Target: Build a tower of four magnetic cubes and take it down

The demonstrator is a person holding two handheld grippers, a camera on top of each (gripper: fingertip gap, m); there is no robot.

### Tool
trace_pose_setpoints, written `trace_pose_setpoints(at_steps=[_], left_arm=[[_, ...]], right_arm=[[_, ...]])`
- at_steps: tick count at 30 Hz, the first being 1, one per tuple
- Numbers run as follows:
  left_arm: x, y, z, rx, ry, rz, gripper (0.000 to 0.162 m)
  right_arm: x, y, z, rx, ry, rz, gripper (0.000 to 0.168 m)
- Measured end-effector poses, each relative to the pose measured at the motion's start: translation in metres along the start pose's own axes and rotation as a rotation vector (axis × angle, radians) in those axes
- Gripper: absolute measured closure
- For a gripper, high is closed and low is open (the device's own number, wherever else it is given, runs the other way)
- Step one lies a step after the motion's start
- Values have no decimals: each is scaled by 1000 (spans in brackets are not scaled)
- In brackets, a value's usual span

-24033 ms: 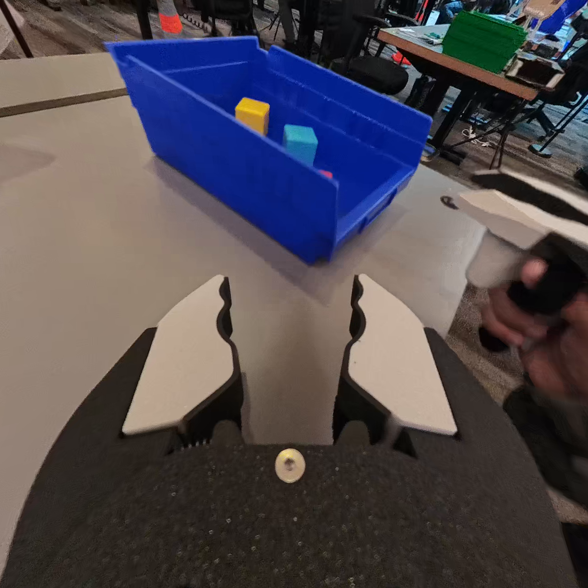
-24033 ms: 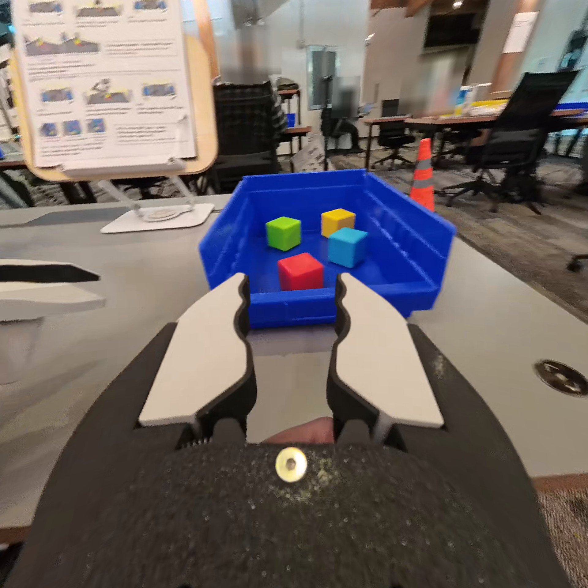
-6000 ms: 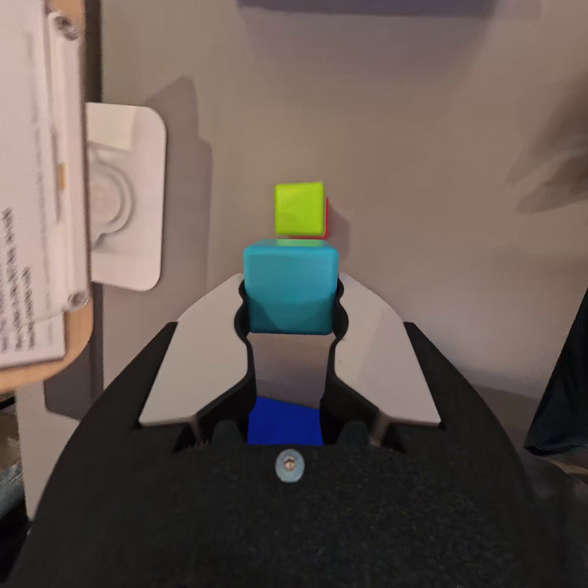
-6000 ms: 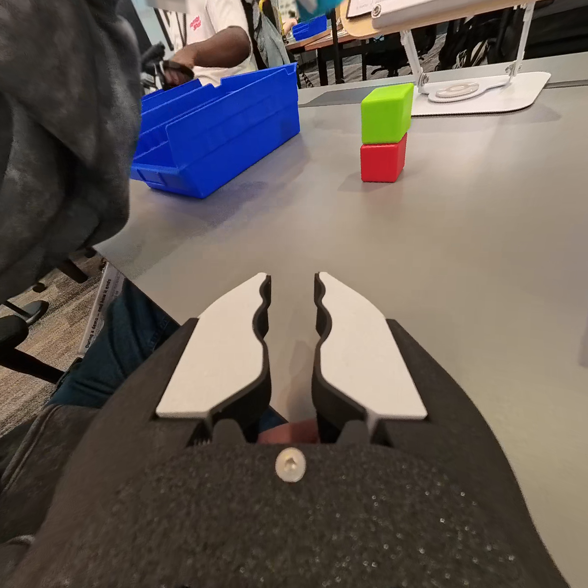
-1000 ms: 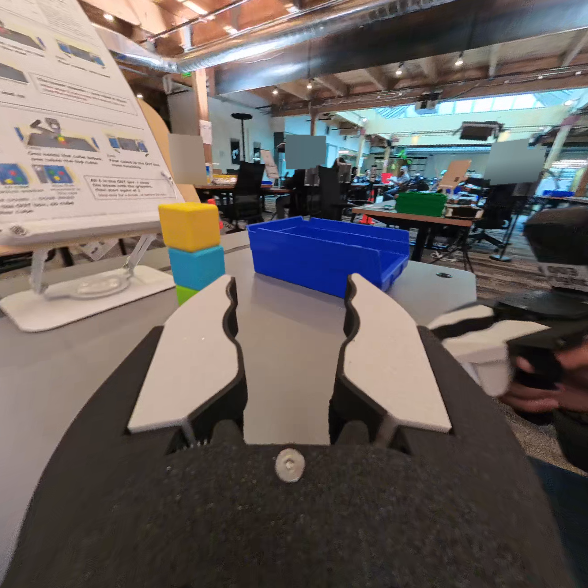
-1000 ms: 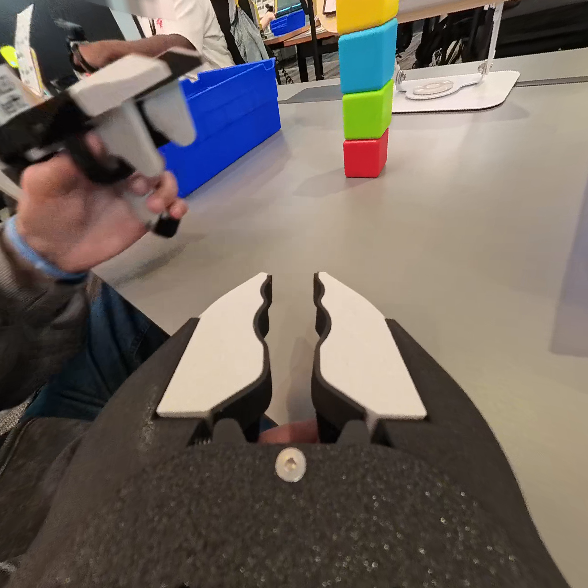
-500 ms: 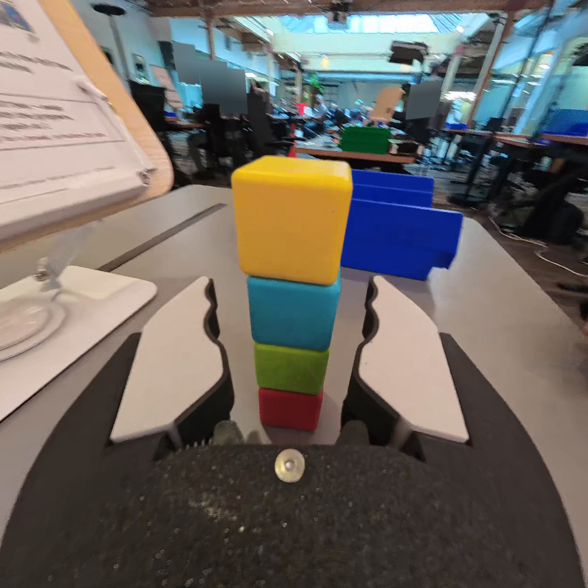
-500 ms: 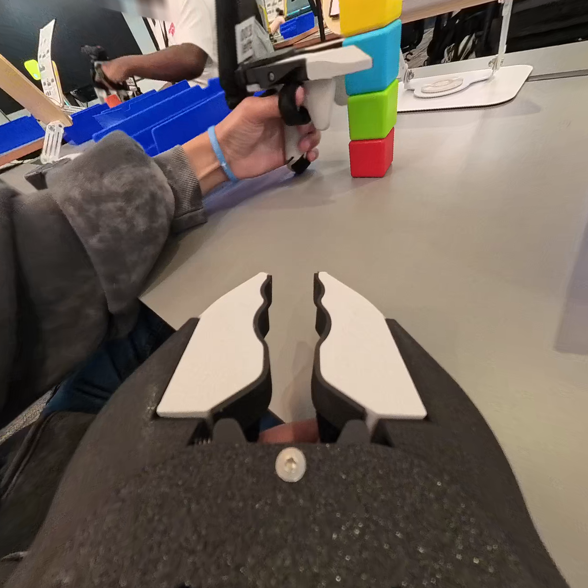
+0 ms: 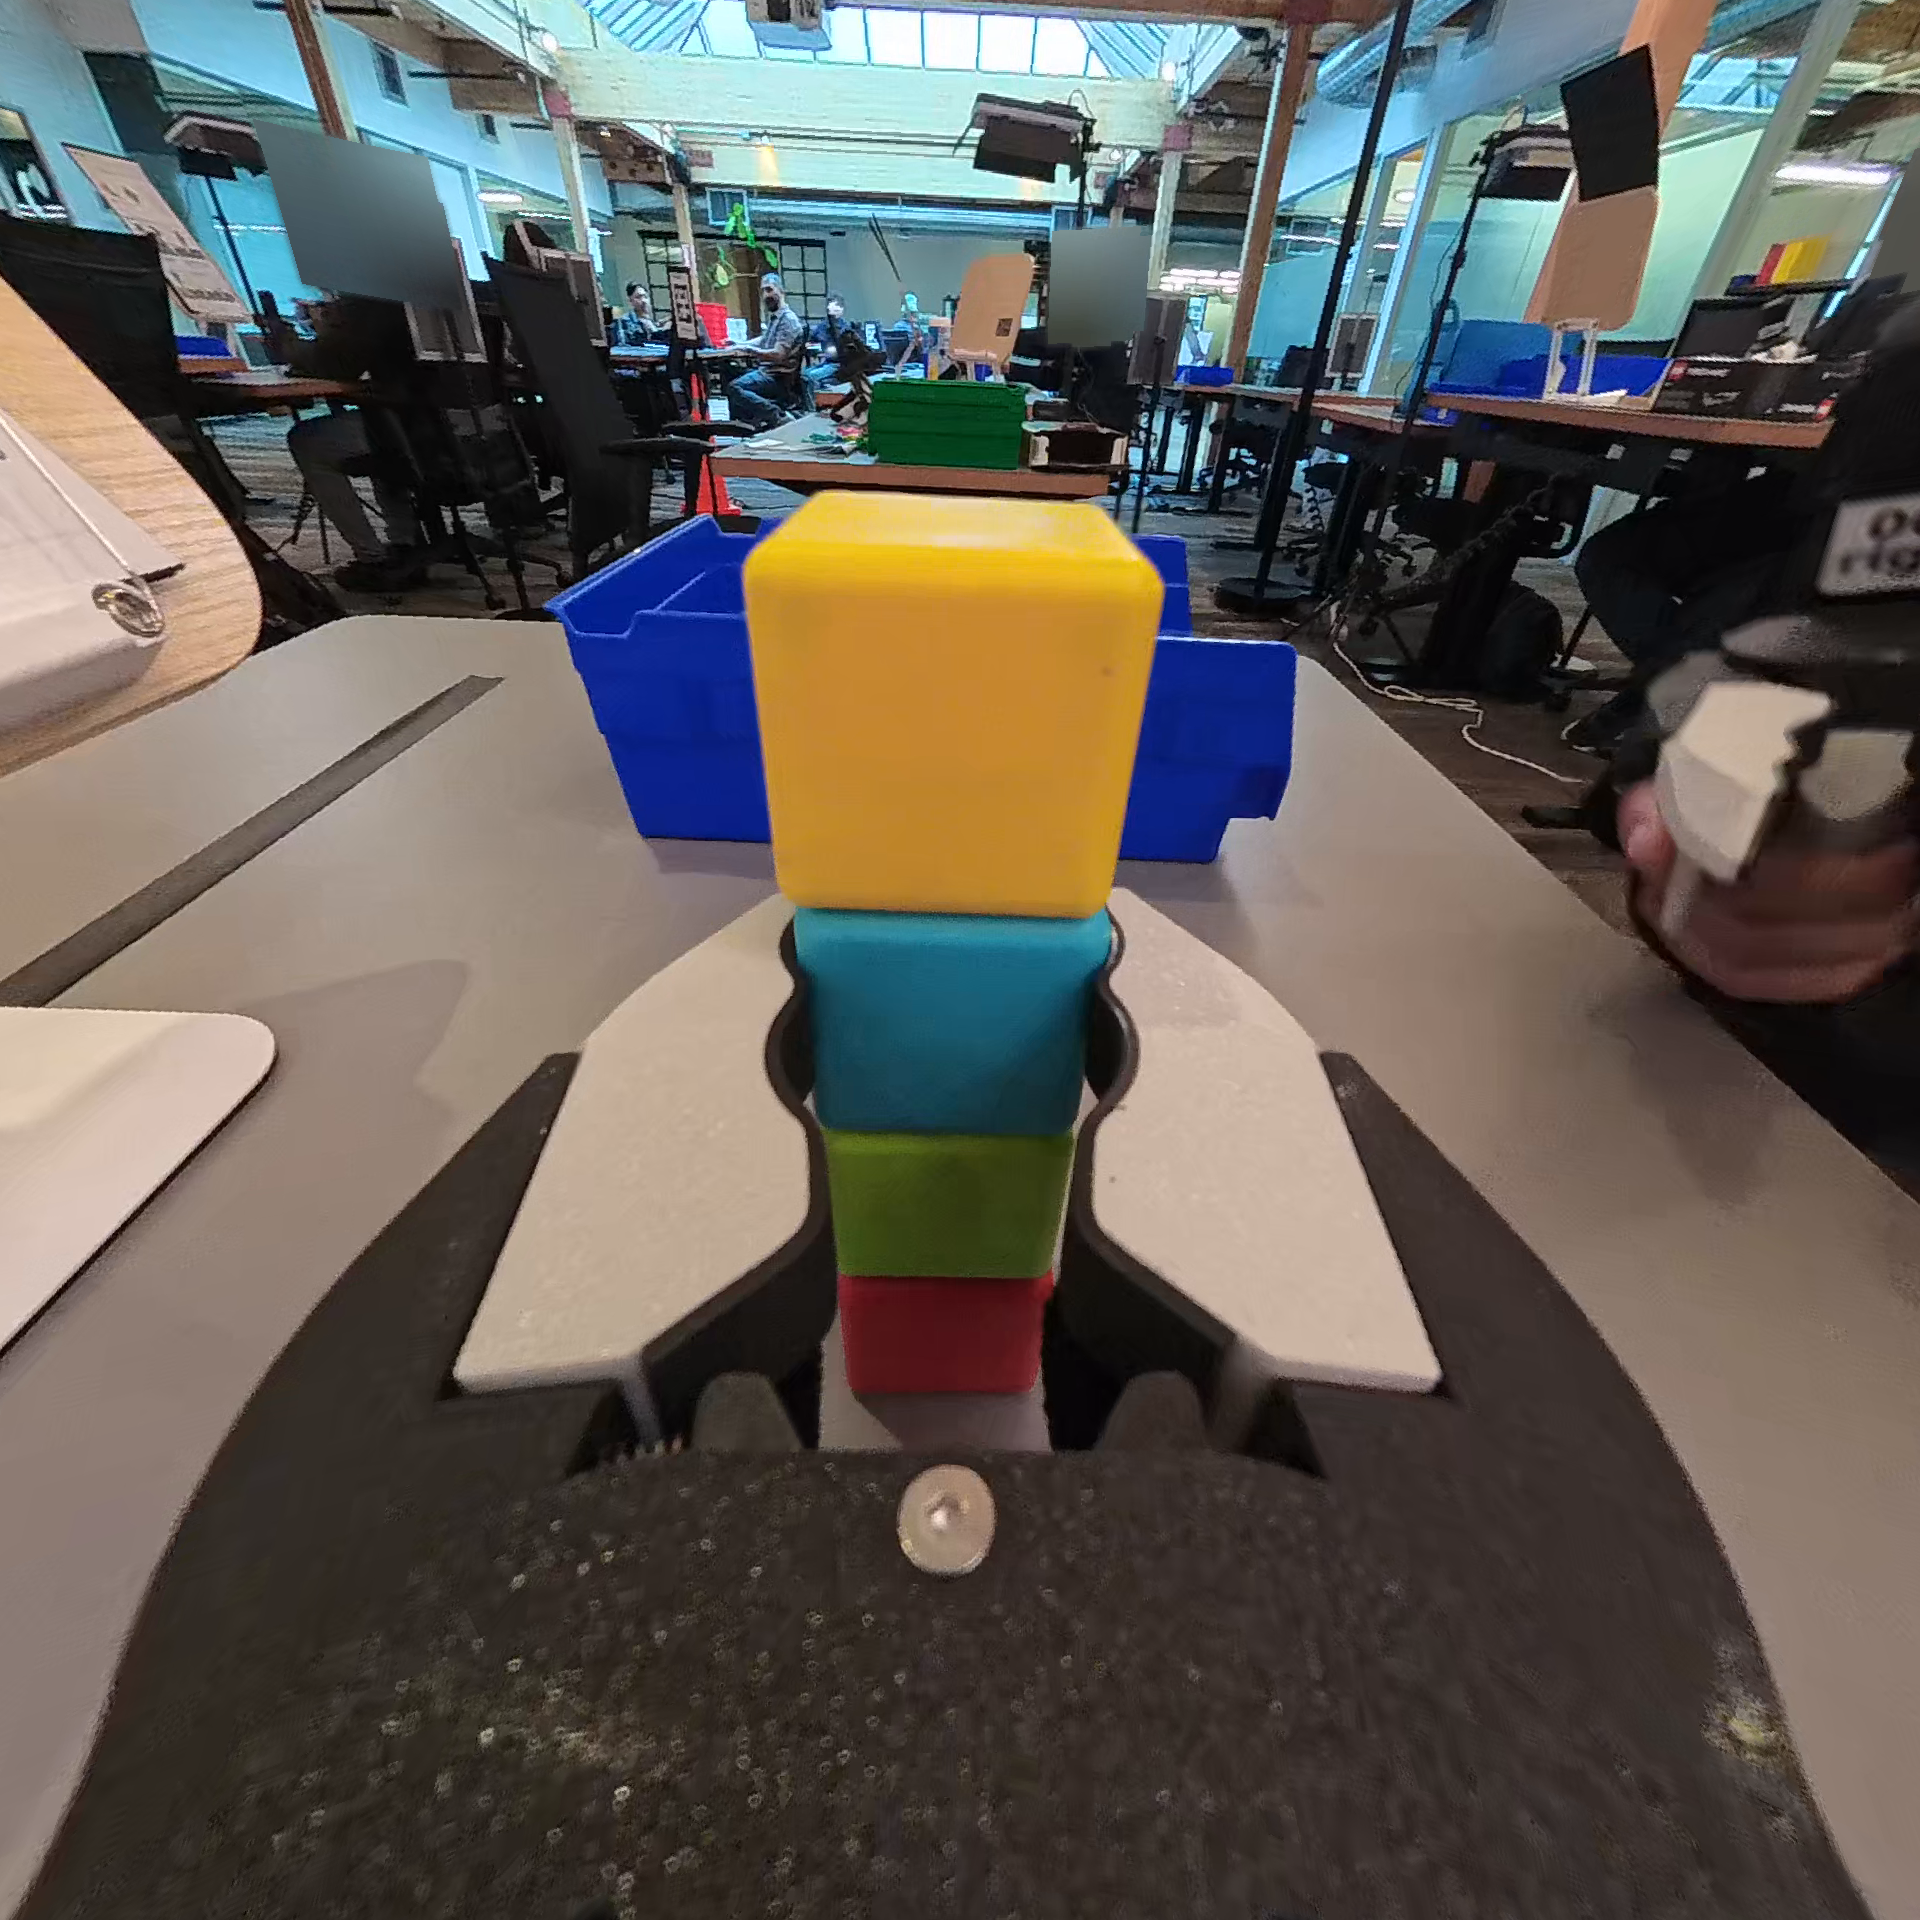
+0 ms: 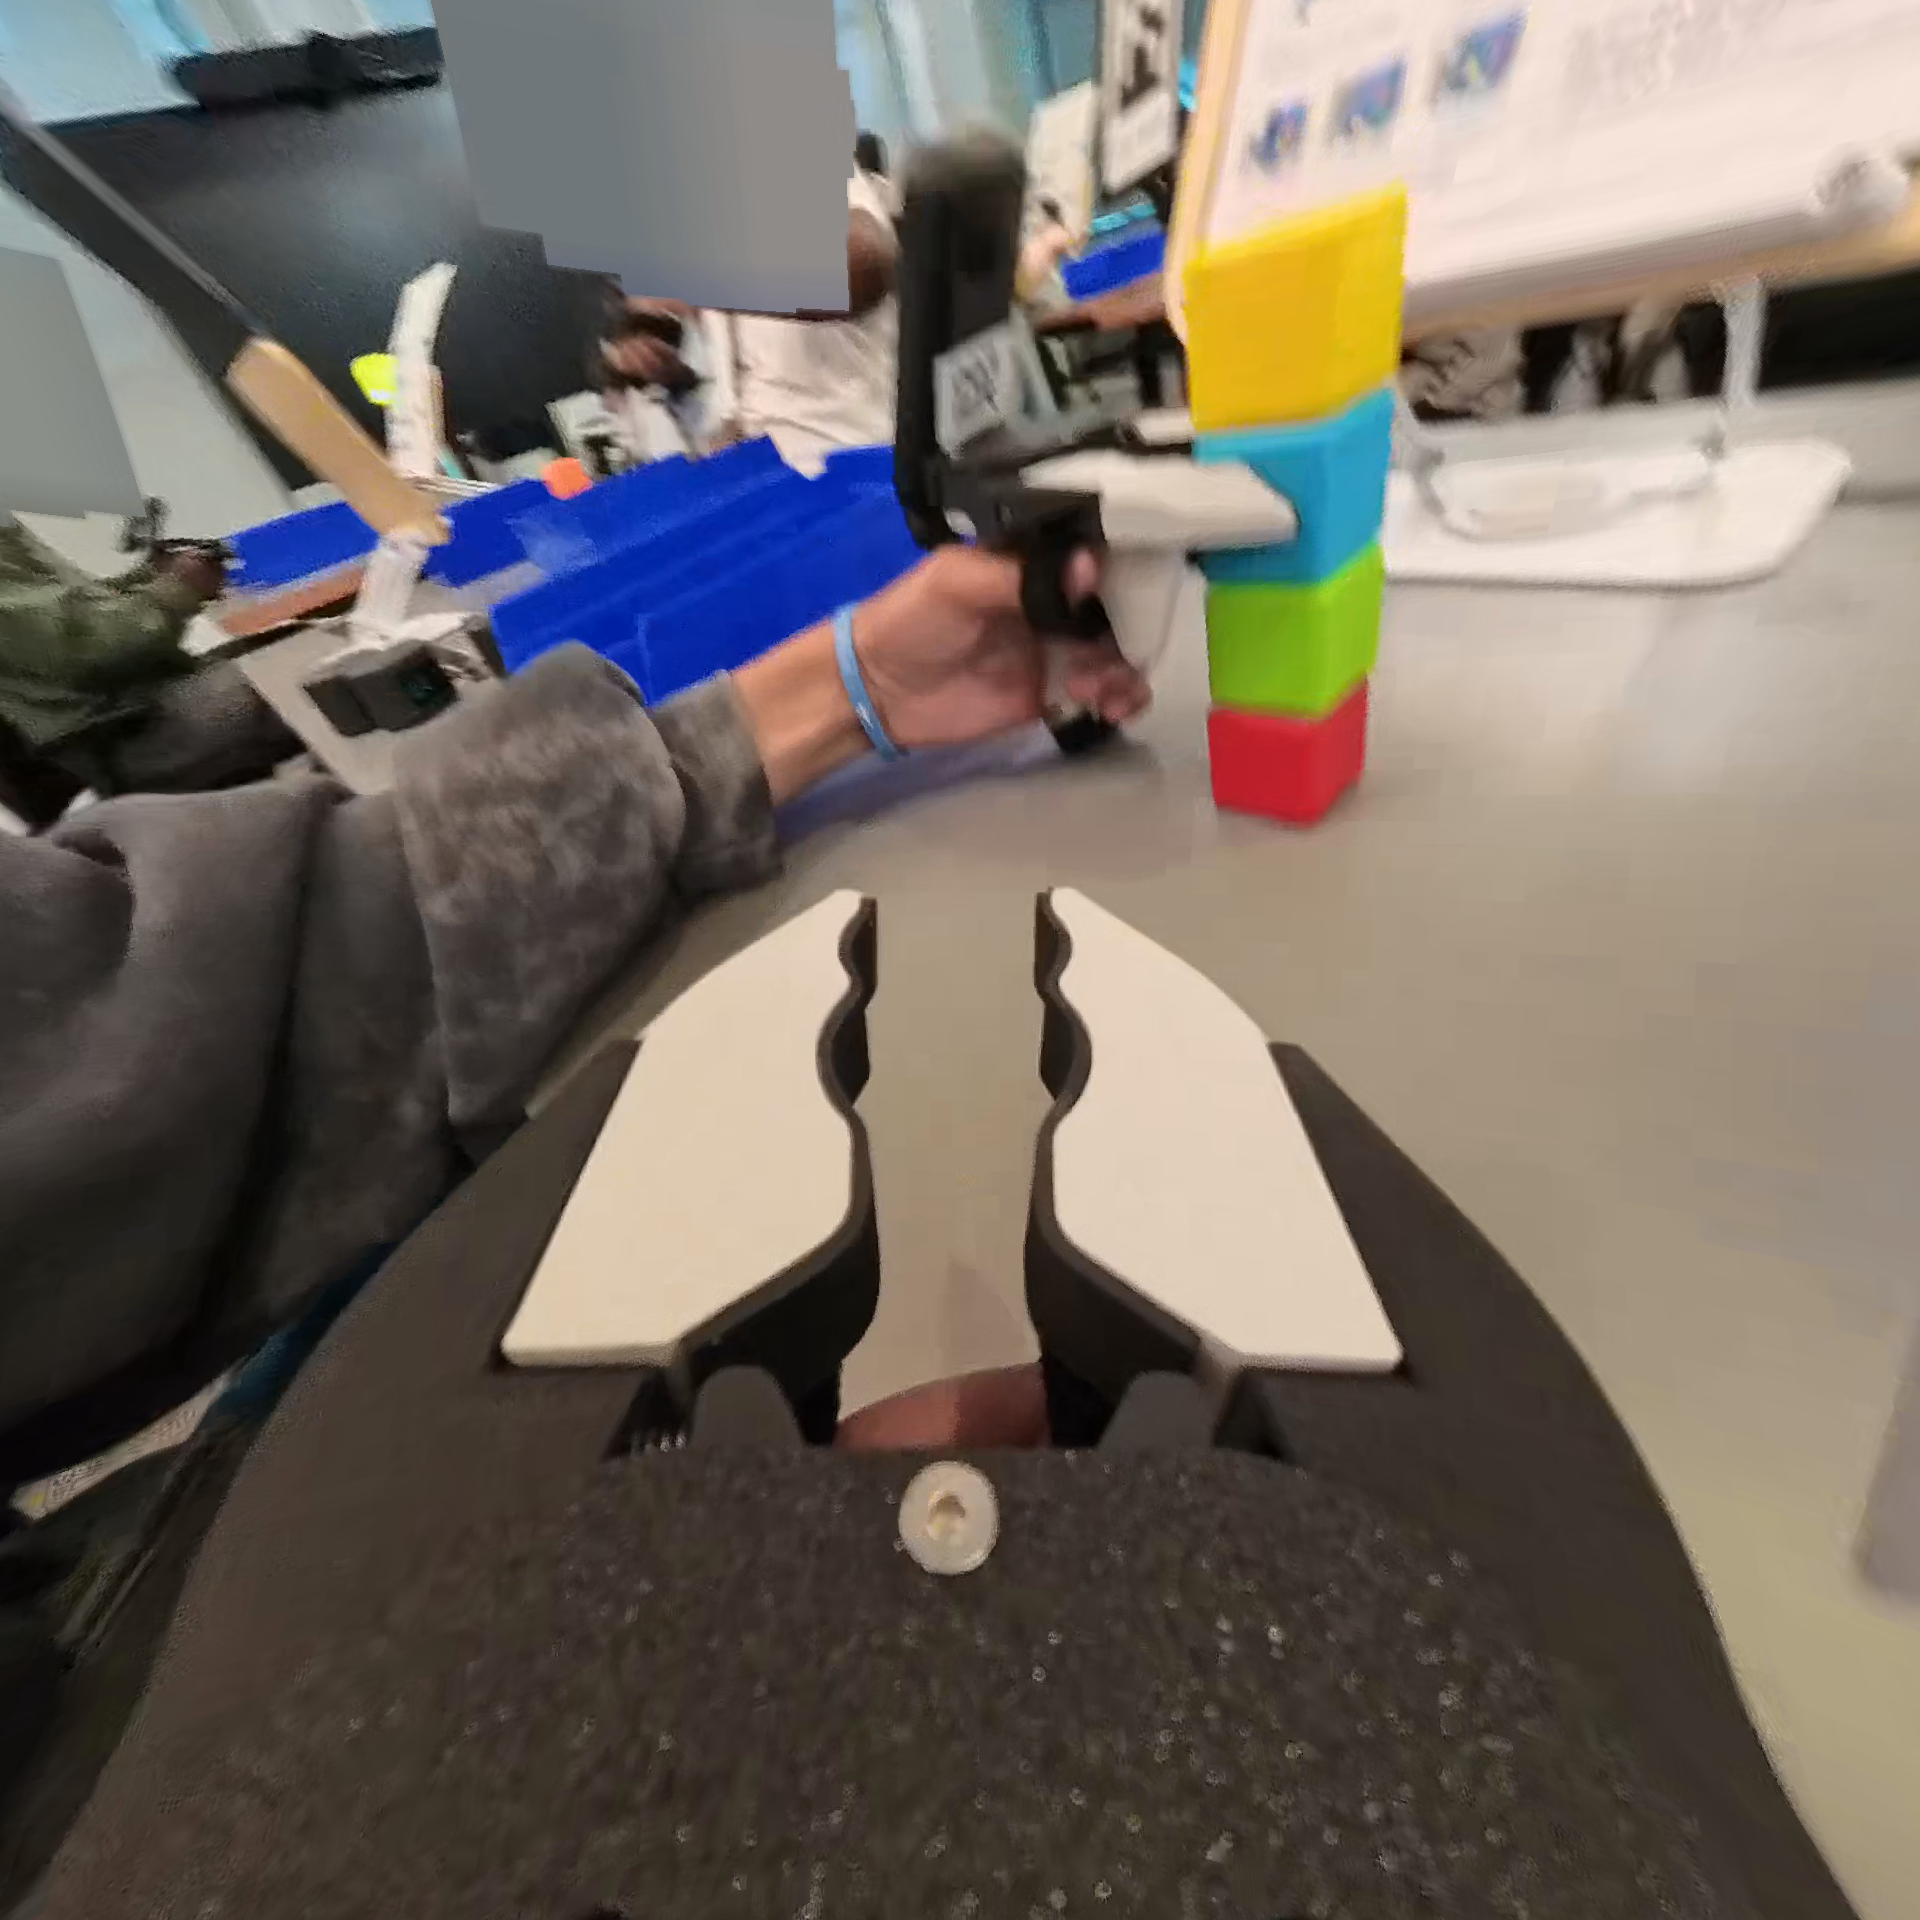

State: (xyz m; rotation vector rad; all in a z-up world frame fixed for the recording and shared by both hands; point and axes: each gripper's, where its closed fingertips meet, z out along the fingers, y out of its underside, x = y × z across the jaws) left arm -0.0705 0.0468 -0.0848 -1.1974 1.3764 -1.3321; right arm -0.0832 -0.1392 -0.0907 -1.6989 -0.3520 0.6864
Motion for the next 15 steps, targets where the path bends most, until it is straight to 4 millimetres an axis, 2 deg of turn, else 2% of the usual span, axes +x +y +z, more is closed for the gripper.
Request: trace_pose_setpoints(at_steps=[2, 5, 8, 10, 12, 15], left_arm=[[2, 0, -1, 0, 17, -2, 113], [5, 0, -1, -2, 31, 4, 113], [8, 0, -2, -3, 42, 14, 113], [9, 1, -2, -2, 53, 8, 113], [9, 0, -2, 0, 55, 5, 113], [10, 1, -3, 0, 60, 6, 113]], right_arm=[[1, -28, 13, 56, -69, -85, 128], [20, -54, 51, 7, -126, -191, 101], [53, -83, 94, 27, -81, -262, 96], [71, -97, 116, 68, -65, -243, 95], [85, -102, 131, 85, -83, -202, 93], [92, -89, 147, 21, -193, -152, 92]])
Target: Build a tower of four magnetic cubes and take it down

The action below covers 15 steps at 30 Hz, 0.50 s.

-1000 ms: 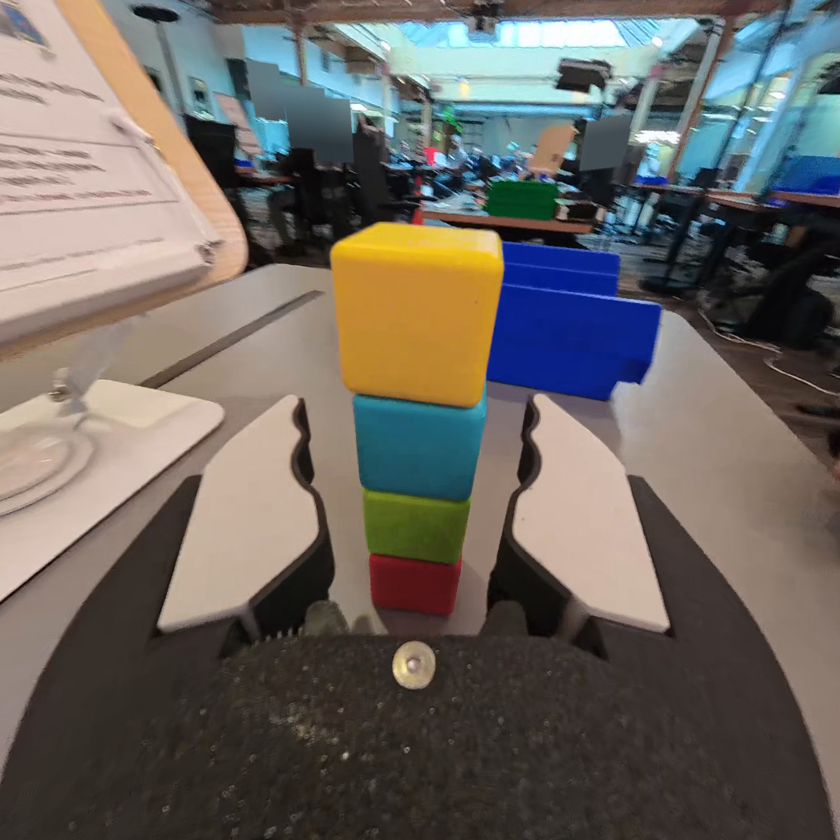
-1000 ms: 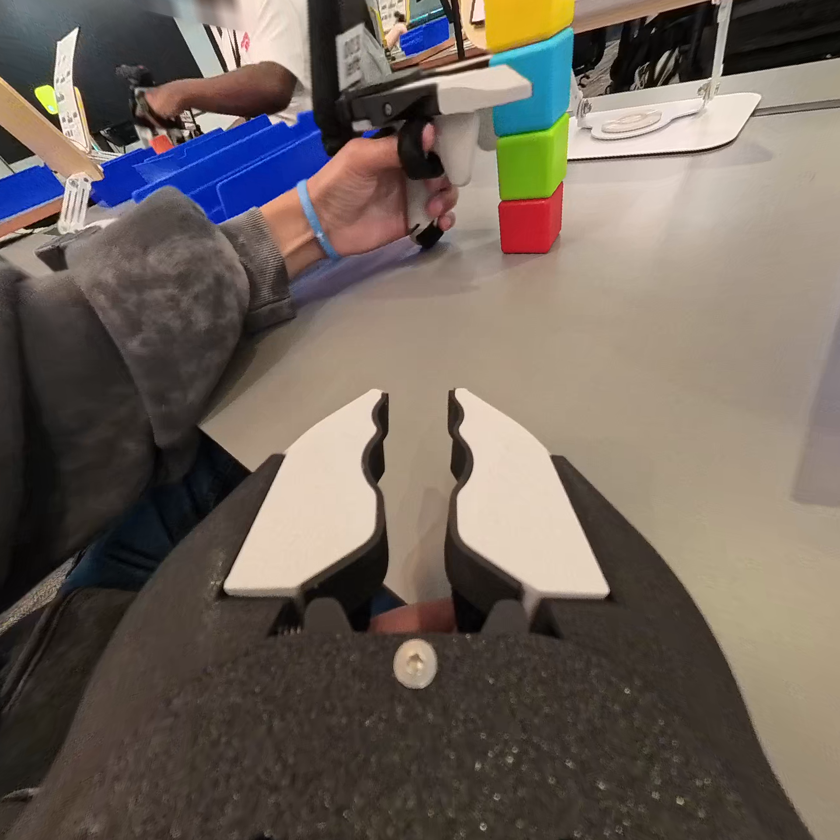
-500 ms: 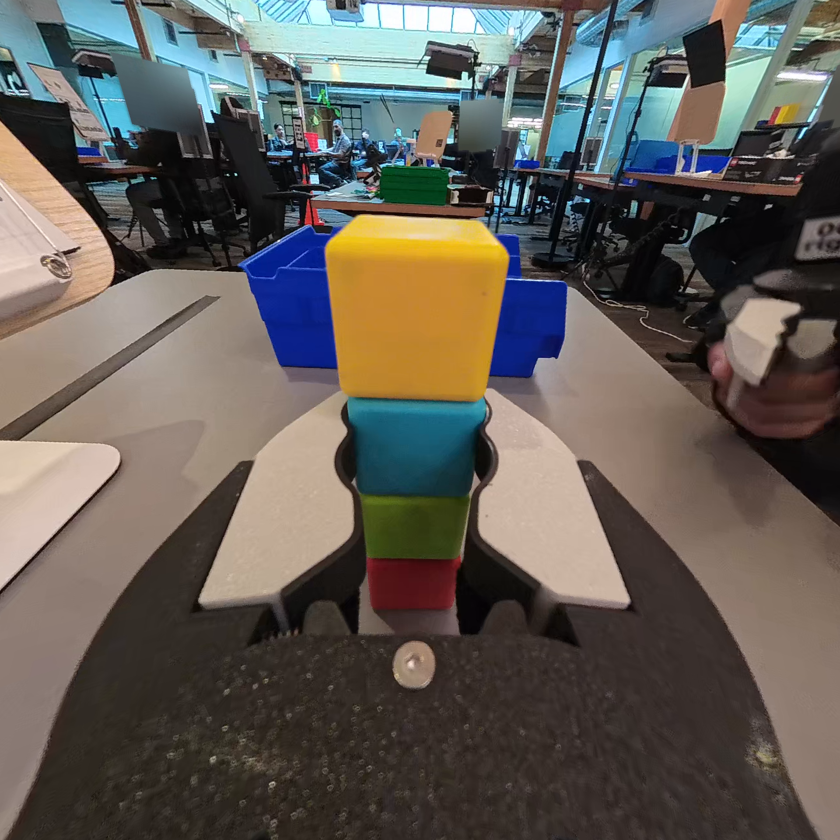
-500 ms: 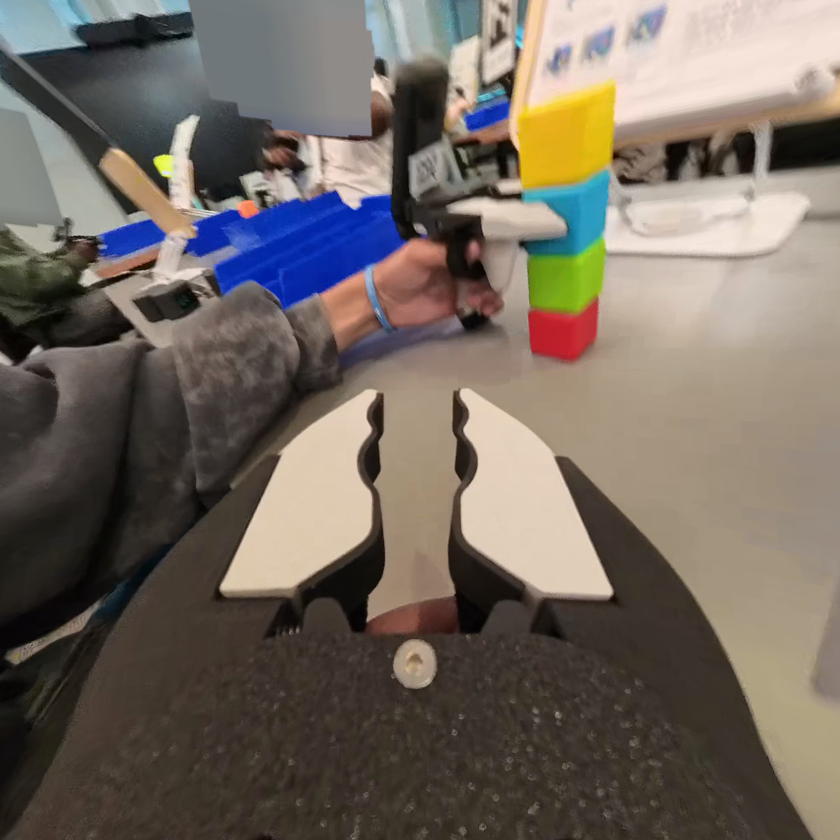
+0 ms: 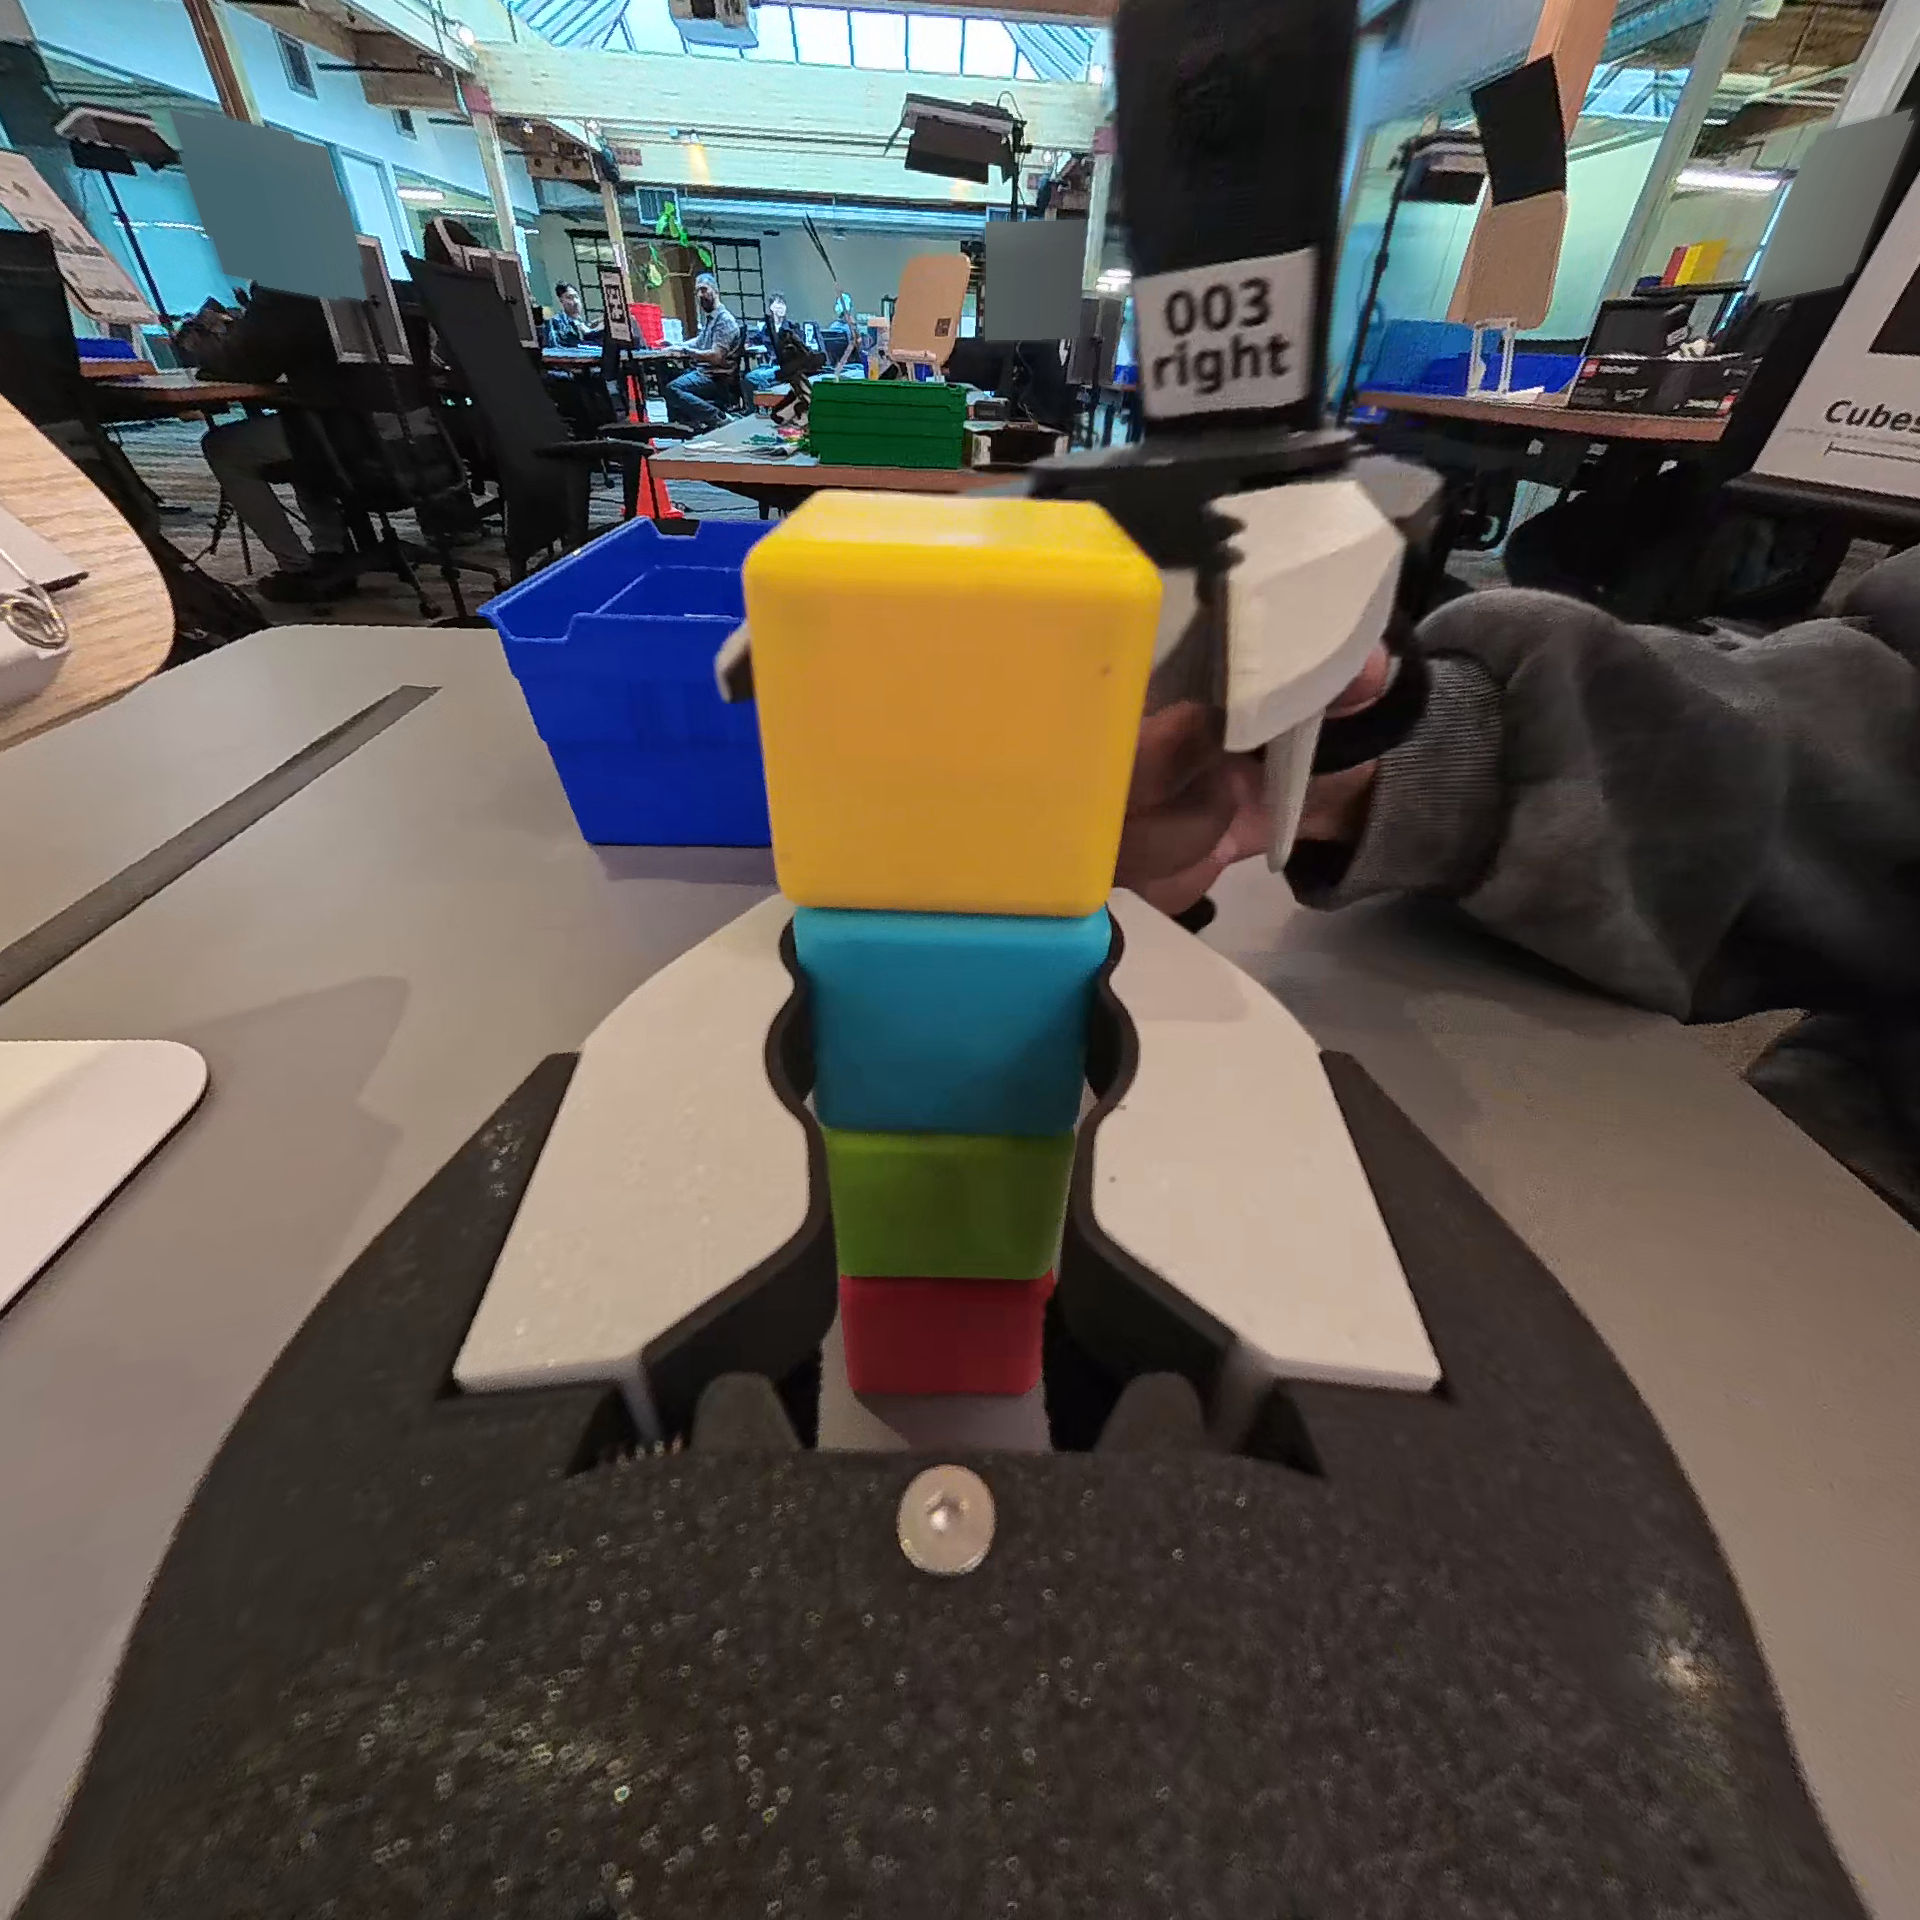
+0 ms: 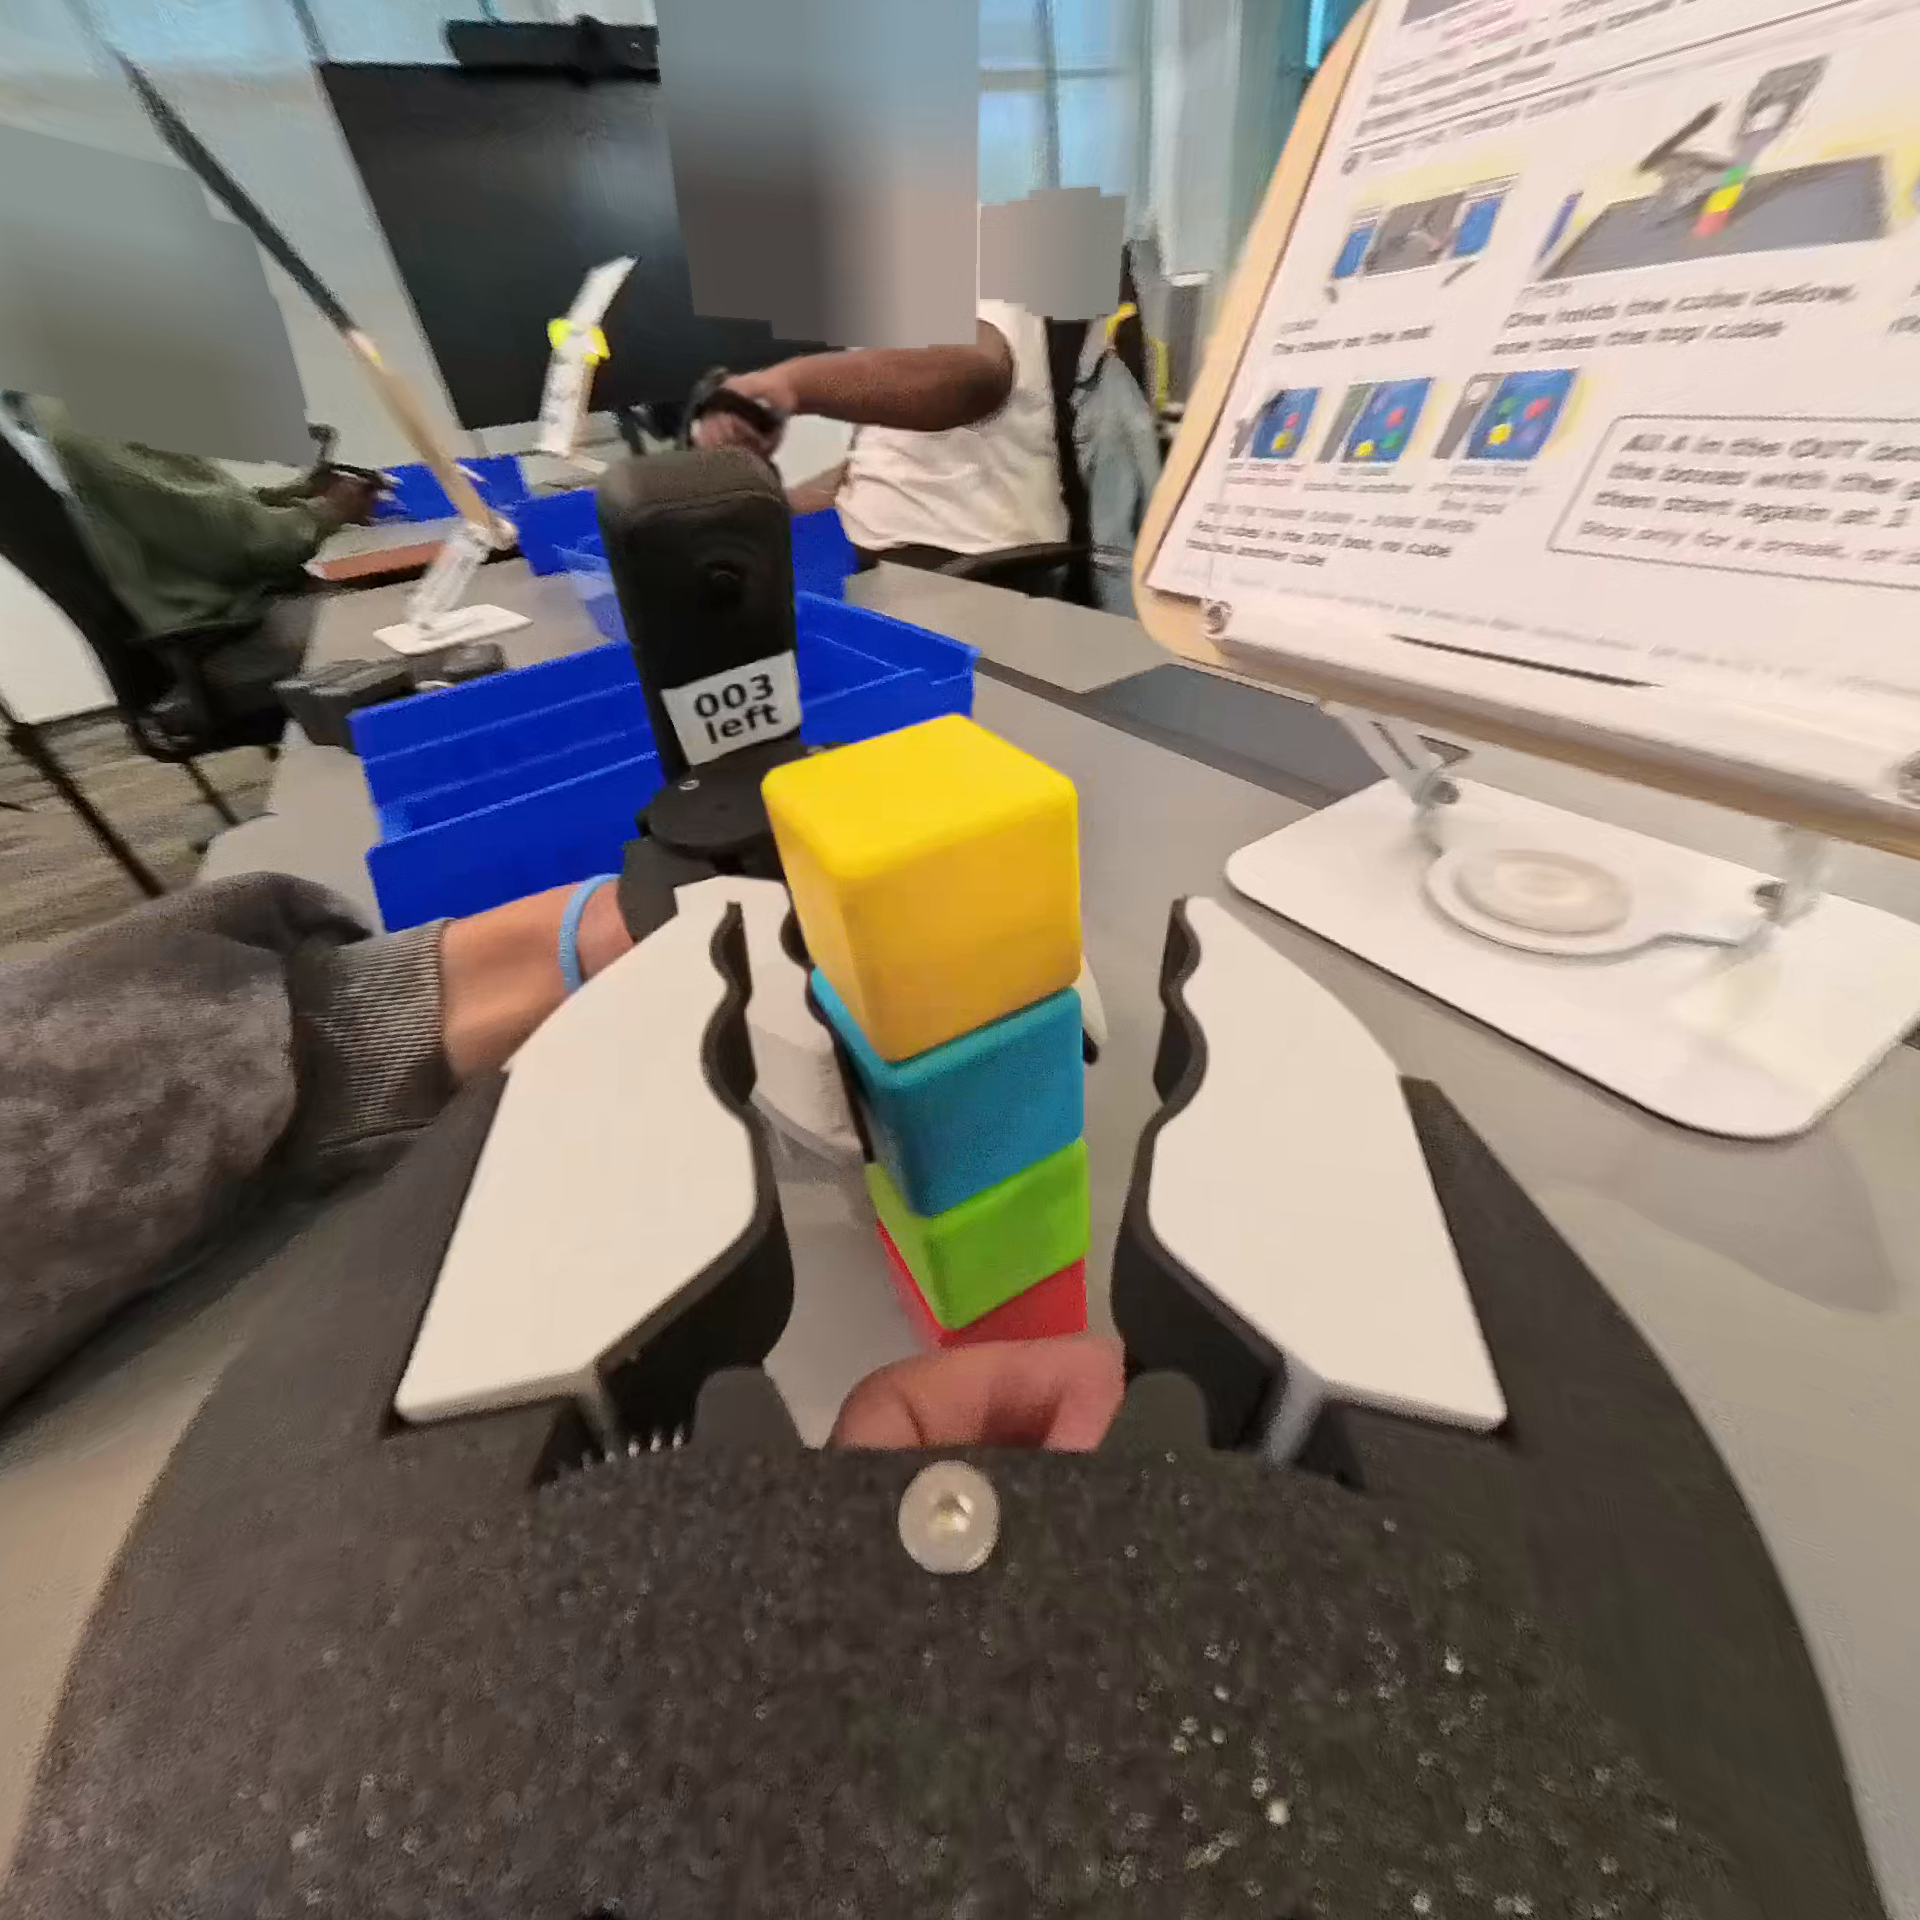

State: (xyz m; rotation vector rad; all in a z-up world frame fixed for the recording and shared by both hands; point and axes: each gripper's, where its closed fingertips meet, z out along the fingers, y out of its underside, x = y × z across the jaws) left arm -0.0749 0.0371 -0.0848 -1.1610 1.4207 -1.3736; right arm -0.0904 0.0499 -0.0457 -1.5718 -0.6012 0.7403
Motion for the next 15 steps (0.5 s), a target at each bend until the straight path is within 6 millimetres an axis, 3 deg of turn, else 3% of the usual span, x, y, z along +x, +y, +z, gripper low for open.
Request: trace_pose_setpoints(at_steps=[4, 7, 13, 15], left_arm=[[3, 0, 0, -1, 25, -7, 113], [5, 0, 1, -2, 31, -5, 113], [5, 0, 1, -1, 33, -7, 113], [6, 0, 1, -3, 33, 2, 113]], right_arm=[[-3, -3, 10, 32, -104, 7, 94], [-8, -1, 11, 26, -187, -19, 115], [-7, -3, 11, 52, -202, -21, 117], [-6, -21, 5, 150, -209, 16, 117]])
